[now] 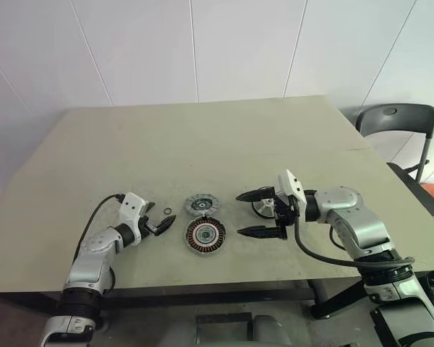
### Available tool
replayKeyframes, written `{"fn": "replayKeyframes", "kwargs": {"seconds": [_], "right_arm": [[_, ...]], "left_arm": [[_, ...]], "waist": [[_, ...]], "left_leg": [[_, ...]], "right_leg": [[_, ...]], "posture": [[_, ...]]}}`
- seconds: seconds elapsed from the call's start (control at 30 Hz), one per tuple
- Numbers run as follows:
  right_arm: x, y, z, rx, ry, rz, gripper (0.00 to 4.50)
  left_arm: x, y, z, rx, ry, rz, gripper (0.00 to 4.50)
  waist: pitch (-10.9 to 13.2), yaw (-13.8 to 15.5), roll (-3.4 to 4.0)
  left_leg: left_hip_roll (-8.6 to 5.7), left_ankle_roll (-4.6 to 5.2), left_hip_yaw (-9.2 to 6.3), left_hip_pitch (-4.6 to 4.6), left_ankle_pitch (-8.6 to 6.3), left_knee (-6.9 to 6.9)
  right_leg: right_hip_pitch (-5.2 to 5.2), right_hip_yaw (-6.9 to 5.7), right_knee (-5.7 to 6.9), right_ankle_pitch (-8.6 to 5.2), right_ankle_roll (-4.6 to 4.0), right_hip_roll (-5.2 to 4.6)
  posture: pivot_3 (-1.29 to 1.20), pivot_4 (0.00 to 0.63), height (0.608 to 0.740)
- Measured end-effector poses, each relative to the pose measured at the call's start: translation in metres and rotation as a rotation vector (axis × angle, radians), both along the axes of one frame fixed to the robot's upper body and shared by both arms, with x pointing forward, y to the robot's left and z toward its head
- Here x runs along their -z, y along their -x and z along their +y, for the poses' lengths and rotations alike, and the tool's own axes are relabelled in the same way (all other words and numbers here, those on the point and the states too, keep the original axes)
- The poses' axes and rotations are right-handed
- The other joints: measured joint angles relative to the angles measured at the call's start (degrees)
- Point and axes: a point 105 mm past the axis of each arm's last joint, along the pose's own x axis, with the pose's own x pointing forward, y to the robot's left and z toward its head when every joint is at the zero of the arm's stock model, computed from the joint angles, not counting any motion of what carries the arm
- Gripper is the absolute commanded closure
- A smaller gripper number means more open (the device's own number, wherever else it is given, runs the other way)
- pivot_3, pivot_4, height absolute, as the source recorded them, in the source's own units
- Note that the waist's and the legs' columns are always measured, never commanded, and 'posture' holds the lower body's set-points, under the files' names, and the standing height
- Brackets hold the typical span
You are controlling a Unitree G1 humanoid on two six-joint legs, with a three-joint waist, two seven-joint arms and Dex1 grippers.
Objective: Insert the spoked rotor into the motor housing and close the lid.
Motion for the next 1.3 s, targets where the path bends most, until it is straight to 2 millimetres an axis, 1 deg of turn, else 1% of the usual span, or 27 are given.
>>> {"fn": "replayKeyframes", "kwargs": {"seconds": [0.3, 0.33, 0.47, 0.6, 0.67, 0.77, 0.8, 0.87, 0.97, 1.13, 1.3], "right_arm": [[0.001, -0.001, -0.002, 0.005, 0.005, -0.005, 0.00], [0.001, -0.001, -0.003, 0.006, 0.006, -0.005, 0.00], [0.002, -0.002, -0.003, 0.009, 0.006, 0.000, 0.00], [0.004, -0.003, -0.010, 0.023, 0.024, 0.011, 0.00], [0.005, -0.004, -0.012, 0.030, 0.024, 0.014, 0.00], [0.005, -0.005, -0.013, 0.031, 0.024, 0.009, 0.00], [0.005, -0.005, -0.014, 0.031, 0.025, 0.009, 0.00], [0.005, -0.005, -0.015, 0.033, 0.028, 0.009, 0.00], [0.005, -0.005, -0.015, 0.033, 0.031, 0.009, 0.00], [0.005, -0.004, -0.020, 0.034, 0.040, 0.012, 0.00], [0.009, -0.001, -0.028, 0.061, 0.046, 0.034, 0.00]], "left_arm": [[0.000, -0.003, -0.002, 0.001, 0.001, -0.008, 3.46], [0.000, -0.003, -0.002, 0.000, 0.002, -0.007, 3.71], [-0.001, -0.002, 0.000, 0.000, 0.001, -0.004, 3.72], [-0.010, 0.013, 0.002, 0.073, 0.003, 0.025, 3.72], [-0.025, 0.020, -0.003, 0.146, 0.033, 0.024, 3.72], [-0.057, 0.034, -0.013, 0.316, 0.034, 0.001, 3.72], [-0.065, 0.039, -0.016, 0.373, 0.022, -0.001, 3.72], [-0.072, 0.046, -0.021, 0.443, 0.016, 0.003, 3.72], [-0.076, 0.052, -0.036, 0.540, 0.055, 0.026, 3.72], [-0.086, 0.049, -0.063, 0.662, 0.077, -0.004, 3.72], [-0.076, 0.043, -0.083, 0.724, 0.075, 0.029, 3.72]], "waist": [[0.0, 0.4, 0.00], [0.0, 0.4, 0.00], [0.0, 0.4, 0.00], [0.0, 0.1, -0.02], [0.0, 0.2, -0.07], [0.0, 0.2, -0.07], [0.0, 0.2, -0.06], [0.1, 0.2, -0.05], [0.1, 0.3, -0.08], [0.1, 0.3, -0.09], [0.1, 0.2, -0.12]], "left_leg": [[0.00, 0.00, 0.01, -0.02, 0.00, -0.03], [0.00, 0.00, 0.01, -0.02, 0.00, -0.03], [0.00, 0.00, 0.01, -0.04, 0.00, -0.04], [0.01, 0.00, 0.03, -0.15, 0.00, -0.10], [0.03, 0.00, 0.03, -0.16, 0.00, -0.10], [0.03, 0.01, 0.06, -0.14, -0.01, -0.08], [0.03, 0.01, 0.08, -0.14, -0.01, -0.08], [0.03, 0.01, 0.09, -0.13, -0.01, -0.09], [0.04, 0.01, 0.08, -0.14, -0.01, -0.09], [0.04, 0.01, 0.08, -0.14, -0.01, -0.08], [0.04, 0.02, 0.10, -0.14, -0.01, -0.09]], "right_leg": [[0.01, 0.00, -0.10, 0.11, 0.17, 0.00], [0.01, 0.00, -0.10, 0.11, 0.17, 0.00], [0.00, 0.00, -0.12, 0.12, 0.17, 0.00], [-0.13, 0.01, -0.15, 0.13, 0.15, 0.00], [-0.15, 0.00, -0.14, 0.13, 0.14, 0.00], [-0.11, 0.00, -0.15, 0.02, -0.04, 0.00], [-0.11, 0.01, -0.16, 0.01, -0.04, 0.00], [-0.10, 0.01, -0.17, 0.01, -0.05, 0.00], [-0.10, 0.01, -0.17, 0.01, -0.05, 0.01], [-0.08, 0.01, -0.22, 0.02, -0.04, 0.01], [-0.08, 0.01, -0.23, 0.06, 0.02, 0.01]], "posture": [[0.00, 0.000, 0.740], [0.00, 0.000, 0.740], [0.00, 0.000, 0.740], [0.00, 0.000, 0.740], [0.00, 0.000, 0.740], [0.00, 0.000, 0.740], [0.00, 0.000, 0.740], [0.00, 0.000, 0.740], [0.00, 0.000, 0.740], [0.00, 0.000, 0.740], [0.00, 0.000, 0.740]]}}
